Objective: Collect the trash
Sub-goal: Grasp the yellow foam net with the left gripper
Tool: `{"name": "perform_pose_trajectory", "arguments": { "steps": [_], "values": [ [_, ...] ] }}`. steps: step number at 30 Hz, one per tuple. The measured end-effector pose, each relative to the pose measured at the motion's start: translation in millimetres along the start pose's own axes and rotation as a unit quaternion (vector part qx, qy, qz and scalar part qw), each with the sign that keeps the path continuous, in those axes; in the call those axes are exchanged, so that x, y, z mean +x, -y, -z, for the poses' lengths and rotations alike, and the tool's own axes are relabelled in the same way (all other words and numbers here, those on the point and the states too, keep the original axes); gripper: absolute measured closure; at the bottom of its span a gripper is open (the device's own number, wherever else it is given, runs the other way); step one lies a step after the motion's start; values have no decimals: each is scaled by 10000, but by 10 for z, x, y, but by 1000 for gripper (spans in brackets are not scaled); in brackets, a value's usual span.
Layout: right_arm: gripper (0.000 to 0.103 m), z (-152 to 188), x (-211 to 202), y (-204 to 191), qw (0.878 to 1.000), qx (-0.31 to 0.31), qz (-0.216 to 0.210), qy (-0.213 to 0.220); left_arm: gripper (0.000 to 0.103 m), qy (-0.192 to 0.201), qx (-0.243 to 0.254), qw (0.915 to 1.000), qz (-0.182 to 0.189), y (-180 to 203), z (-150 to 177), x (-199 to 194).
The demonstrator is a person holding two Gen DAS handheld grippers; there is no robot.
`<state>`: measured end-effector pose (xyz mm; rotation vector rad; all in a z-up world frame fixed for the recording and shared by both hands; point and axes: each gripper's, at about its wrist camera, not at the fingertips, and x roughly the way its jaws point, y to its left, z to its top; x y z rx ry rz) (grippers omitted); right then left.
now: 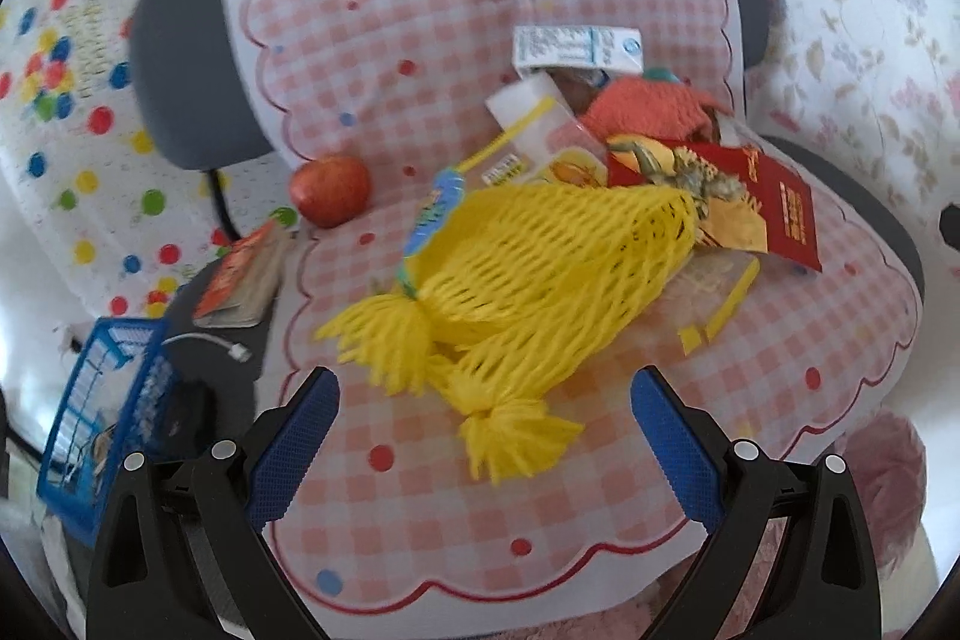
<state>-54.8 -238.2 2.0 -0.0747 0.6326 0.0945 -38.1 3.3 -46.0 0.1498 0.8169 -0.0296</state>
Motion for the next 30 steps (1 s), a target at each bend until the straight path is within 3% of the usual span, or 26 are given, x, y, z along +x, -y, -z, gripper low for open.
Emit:
{"name": "perform_pose_trajectory", "arguments": {
  "steps": [6,11,15,18,19,20,22,26,30],
  "values": [
    [6,-30,165,85,9997,171,-99,-153,7,113,480,9987,118,208,-198,152],
    [6,-62,271,126,9996,202,-108,-182,7,64,988,9951,-2,414,-319,385],
    [6,-88,331,139,9997,180,-120,-149,10,-45,1158,9932,-124,460,-384,594],
    [6,-90,391,144,9996,182,-152,-181,13,-128,1010,9946,-180,373,-432,703],
    [6,-96,413,140,9995,180,-154,-189,17,-127,943,9953,-164,332,-438,710],
    [6,-100,437,136,9995,179,-181,-192,34,-139,871,9960,-156,279,-449,716],
    [6,-112,475,115,9994,160,-259,-170,45,-151,753,9969,-171,191,-462,714],
    [6,-165,541,46,9994,9,-330,-72,77,-21,527,9985,-157,9,-464,599],
    [6,-219,573,-28,9991,-68,-404,57,87,299,119,9994,-151,-213,-477,347]
  ]
}}
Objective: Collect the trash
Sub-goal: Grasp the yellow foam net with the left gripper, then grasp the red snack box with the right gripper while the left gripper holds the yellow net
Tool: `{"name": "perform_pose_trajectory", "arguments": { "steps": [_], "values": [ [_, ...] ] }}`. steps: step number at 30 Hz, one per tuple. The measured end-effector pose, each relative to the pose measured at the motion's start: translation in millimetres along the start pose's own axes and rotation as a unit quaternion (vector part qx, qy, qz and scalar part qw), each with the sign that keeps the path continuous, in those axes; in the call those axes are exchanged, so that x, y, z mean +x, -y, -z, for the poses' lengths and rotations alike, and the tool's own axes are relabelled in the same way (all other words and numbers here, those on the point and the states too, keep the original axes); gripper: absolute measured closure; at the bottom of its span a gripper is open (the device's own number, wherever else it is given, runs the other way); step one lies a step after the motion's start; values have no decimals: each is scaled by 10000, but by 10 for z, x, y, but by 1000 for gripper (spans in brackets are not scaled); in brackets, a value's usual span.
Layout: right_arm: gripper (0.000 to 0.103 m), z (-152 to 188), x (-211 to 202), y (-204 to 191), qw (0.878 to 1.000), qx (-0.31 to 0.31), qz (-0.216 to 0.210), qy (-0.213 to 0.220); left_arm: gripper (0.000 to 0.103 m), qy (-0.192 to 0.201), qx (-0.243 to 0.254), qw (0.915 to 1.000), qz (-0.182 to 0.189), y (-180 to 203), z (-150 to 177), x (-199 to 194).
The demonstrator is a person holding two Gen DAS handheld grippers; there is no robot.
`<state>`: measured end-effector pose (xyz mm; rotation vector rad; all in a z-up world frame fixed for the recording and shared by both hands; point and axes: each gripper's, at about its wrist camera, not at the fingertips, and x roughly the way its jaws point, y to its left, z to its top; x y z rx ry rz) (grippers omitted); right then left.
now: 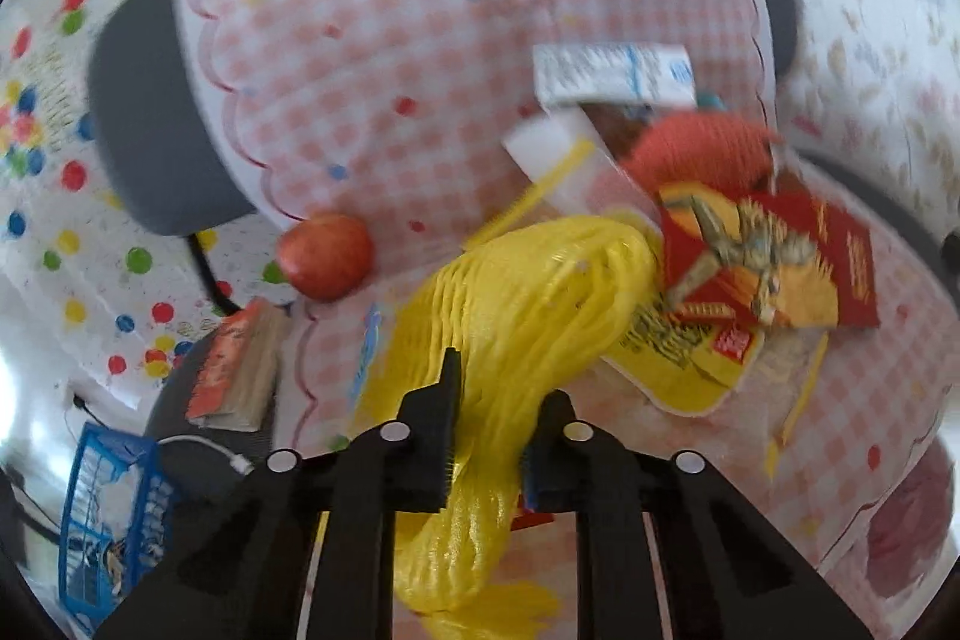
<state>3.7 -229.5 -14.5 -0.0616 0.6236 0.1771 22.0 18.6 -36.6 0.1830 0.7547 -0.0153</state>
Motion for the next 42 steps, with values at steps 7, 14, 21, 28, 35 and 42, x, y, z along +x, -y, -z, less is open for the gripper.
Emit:
{"name": "perform_pose_trajectory", "arguments": {
  "steps": [7,14,21,28,35,42],
  "values": [
    [6,22,59,-77,9997,-100,-225,27,88,677,-620,9955,244,-332,13,-626],
    [12,165,215,-32,9986,53,-282,-453,88,849,-870,9906,631,-274,97,-748],
    [36,89,363,-45,9969,-203,-500,-575,88,585,-868,9917,751,-139,82,-471],
    [45,-186,722,-76,9928,-383,-923,-654,88,533,-854,9924,706,-118,12,-332],
    [38,-368,1161,-26,9850,-554,-1284,-1011,88,433,-852,9928,717,-98,18,-229],
    [67,-270,1030,-115,9760,-826,-1574,-1260,88,399,-888,9928,693,-112,53,-236]
  ]
}}
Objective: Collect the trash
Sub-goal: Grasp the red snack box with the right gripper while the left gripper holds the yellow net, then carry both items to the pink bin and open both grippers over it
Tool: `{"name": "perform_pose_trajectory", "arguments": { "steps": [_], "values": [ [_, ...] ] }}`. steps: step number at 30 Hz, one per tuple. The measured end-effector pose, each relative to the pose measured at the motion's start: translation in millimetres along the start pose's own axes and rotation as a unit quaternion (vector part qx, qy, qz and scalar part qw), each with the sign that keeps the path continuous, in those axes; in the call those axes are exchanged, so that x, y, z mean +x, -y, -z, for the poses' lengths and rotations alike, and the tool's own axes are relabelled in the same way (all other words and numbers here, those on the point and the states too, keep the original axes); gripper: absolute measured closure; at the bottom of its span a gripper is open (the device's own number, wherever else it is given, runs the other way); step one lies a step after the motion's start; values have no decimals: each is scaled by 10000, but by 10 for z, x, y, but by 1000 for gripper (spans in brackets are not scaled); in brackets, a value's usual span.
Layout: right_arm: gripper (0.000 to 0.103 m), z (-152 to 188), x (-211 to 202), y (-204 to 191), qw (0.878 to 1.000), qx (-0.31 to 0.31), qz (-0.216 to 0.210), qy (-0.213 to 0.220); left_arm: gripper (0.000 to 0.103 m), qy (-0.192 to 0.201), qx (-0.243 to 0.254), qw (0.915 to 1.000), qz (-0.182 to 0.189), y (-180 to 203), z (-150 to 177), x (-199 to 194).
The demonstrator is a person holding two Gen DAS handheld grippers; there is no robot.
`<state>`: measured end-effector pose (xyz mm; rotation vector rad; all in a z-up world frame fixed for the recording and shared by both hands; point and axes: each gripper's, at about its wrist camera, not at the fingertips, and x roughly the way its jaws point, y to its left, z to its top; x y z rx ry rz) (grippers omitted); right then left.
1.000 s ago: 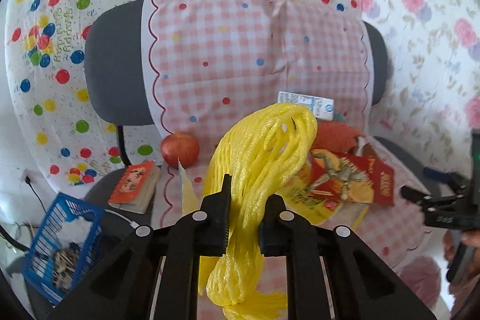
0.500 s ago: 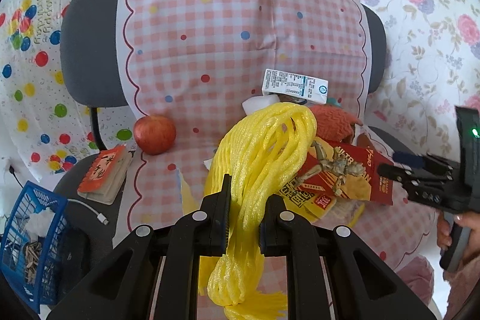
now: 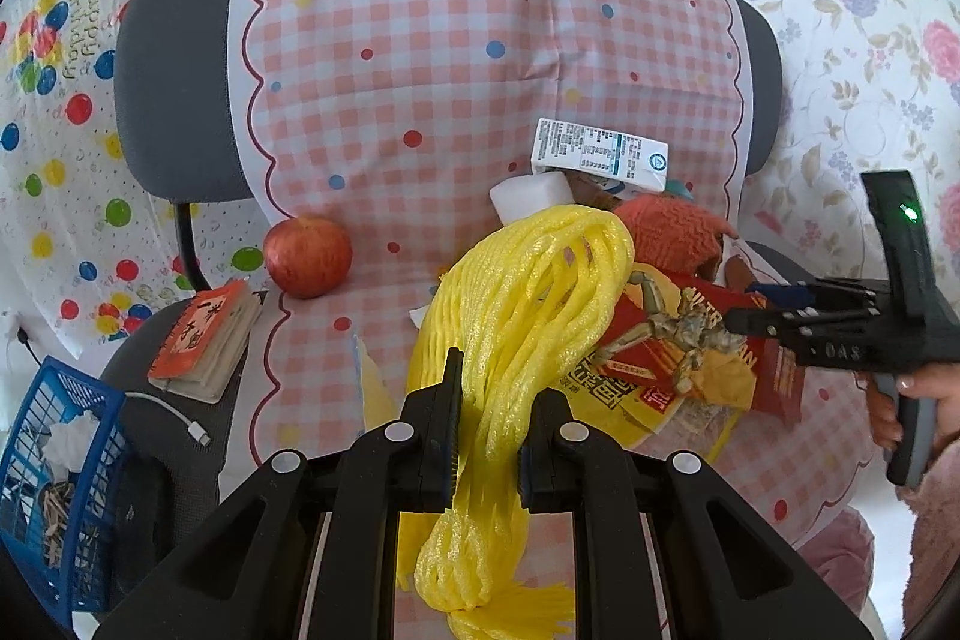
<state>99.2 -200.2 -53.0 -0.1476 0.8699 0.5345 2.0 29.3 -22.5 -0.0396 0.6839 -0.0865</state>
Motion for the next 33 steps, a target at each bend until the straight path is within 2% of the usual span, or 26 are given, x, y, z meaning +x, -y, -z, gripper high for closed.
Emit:
{"name": "perform_pose_trajectory", "arguments": {
  "steps": [1,5,7,14,17,20,22,24,28,33],
  "values": [
    [75,41,-41,-71,9999,-97,-5,-33,88,-3,-7,10000,3,0,-3,-4],
    [85,206,-231,-369,9986,-498,159,74,87,13,-3,10000,16,14,47,-68],
    [94,271,-312,-523,9978,-602,191,184,87,17,-24,10000,29,8,75,-107],
    [101,287,-604,-821,9963,-445,76,735,87,140,-88,9998,66,-40,162,-357],
    [102,267,-820,-882,9932,-307,161,1107,87,296,-116,9994,126,-40,163,-501],
    [101,274,-990,-897,9910,-128,65,1333,87,458,-54,9987,208,23,155,-633],
    [101,299,-1087,-908,9888,-74,155,1479,87,542,-20,9981,287,77,147,-698],
    [101,336,-1181,-902,9857,5,349,1649,87,597,12,9974,400,162,143,-737],
    [101,502,-1435,-736,9793,448,544,1897,87,638,217,9935,915,469,165,-759],
    [101,923,-1767,-571,9698,835,1098,2013,87,612,715,9815,1667,1067,294,-720]
  ]
}}
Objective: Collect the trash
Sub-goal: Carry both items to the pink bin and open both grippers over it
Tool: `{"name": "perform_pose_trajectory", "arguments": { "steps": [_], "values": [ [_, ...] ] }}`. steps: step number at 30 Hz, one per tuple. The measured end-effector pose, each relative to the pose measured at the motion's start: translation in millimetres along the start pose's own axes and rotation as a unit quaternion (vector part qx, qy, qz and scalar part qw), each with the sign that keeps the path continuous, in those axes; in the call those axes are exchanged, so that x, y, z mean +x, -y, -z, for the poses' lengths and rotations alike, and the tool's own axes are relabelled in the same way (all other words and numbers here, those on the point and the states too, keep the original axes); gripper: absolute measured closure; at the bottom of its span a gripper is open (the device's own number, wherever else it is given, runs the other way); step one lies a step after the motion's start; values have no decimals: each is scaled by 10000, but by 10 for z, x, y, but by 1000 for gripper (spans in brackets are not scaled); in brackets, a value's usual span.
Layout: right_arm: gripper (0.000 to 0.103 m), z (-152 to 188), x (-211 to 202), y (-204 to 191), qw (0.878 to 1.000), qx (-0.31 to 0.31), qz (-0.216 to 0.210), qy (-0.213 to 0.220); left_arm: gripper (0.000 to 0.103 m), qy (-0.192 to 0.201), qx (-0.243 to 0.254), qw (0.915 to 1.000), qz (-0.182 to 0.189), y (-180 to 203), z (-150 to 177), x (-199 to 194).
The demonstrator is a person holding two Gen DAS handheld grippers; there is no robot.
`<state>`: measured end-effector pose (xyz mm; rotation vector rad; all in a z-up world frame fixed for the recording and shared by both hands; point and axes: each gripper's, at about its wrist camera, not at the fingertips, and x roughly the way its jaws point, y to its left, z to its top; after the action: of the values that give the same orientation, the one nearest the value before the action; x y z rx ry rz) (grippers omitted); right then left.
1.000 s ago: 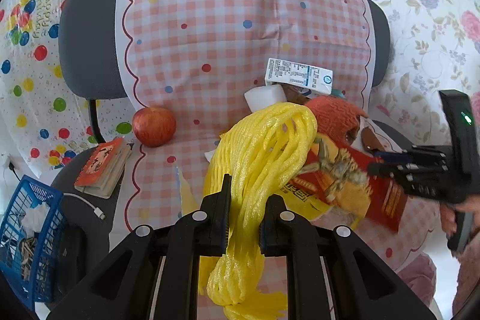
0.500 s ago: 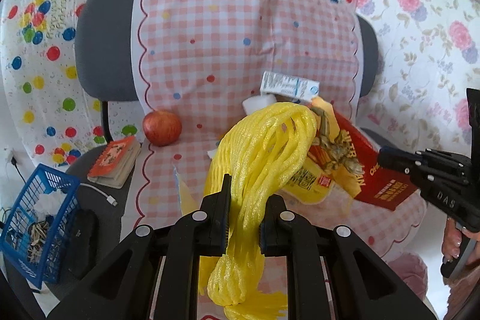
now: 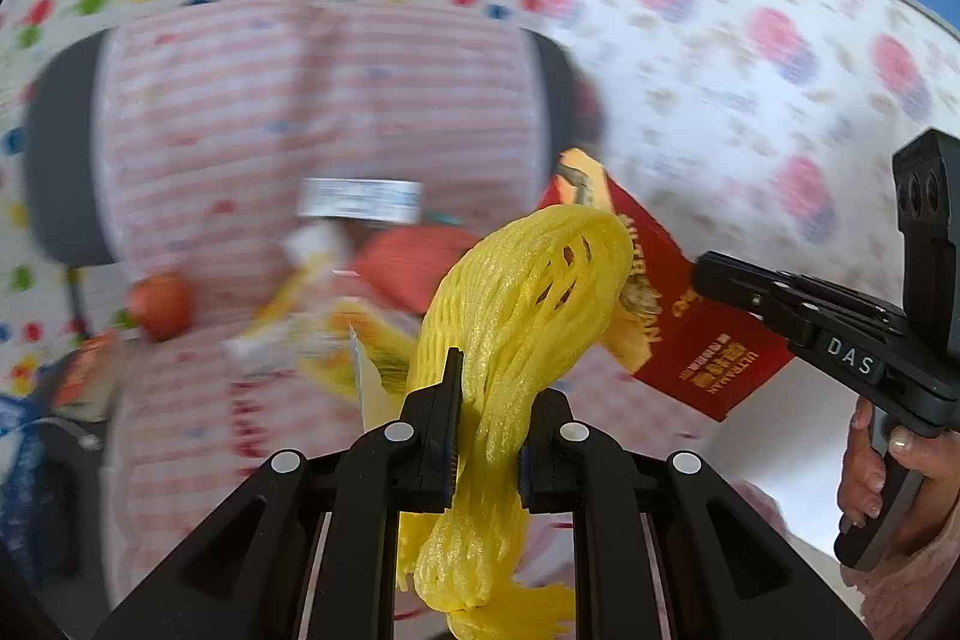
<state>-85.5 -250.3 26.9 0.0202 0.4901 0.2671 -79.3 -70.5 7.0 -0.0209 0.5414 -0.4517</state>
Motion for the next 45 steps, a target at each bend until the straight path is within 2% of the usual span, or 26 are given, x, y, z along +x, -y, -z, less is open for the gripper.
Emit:
{"name": "perform_pose_trajectory", "arguments": {
  "steps": [4,7,10,13,18,22,26,31,34,36,40,45],
  "values": [
    [101,293,-323,279,9981,381,486,14,87,-159,267,9978,581,448,124,193],
    [101,535,-580,461,9936,632,934,47,87,-291,510,9931,1014,813,263,316],
    [101,780,-834,598,9873,833,1355,15,87,-314,743,9886,1274,1085,396,383],
    [101,1001,-1033,682,9798,941,1759,-121,87,-435,896,9815,1638,1375,572,490],
    [101,1393,-1280,862,9655,1273,2247,-332,87,-561,1252,9695,2031,1740,811,619],
    [101,1658,-1295,1067,9543,1754,2344,-604,87,-927,1364,9581,2343,1986,992,834],
    [101,1892,-1248,1217,9459,2078,2348,-835,87,-1272,1488,9501,2427,2172,1129,1064],
    [101,2070,-1138,1406,9388,2373,2270,-1043,82,-1565,1638,9428,2445,2326,1259,1273],
    [101,2148,-1044,1520,9351,2482,2259,-1138,66,-1654,1649,9415,2429,2370,1286,1377],
    [101,2192,-980,1581,9328,2558,2236,-1199,47,-1673,1617,9426,2393,2376,1277,1430],
    [100,2244,-885,1640,9299,2647,2211,-1279,46,-1697,1508,9454,2339,2332,1237,1455],
    [100,2187,-964,1661,9299,2657,2282,-1124,46,-1432,1329,9594,2033,2102,1053,1313]
  ]
}}
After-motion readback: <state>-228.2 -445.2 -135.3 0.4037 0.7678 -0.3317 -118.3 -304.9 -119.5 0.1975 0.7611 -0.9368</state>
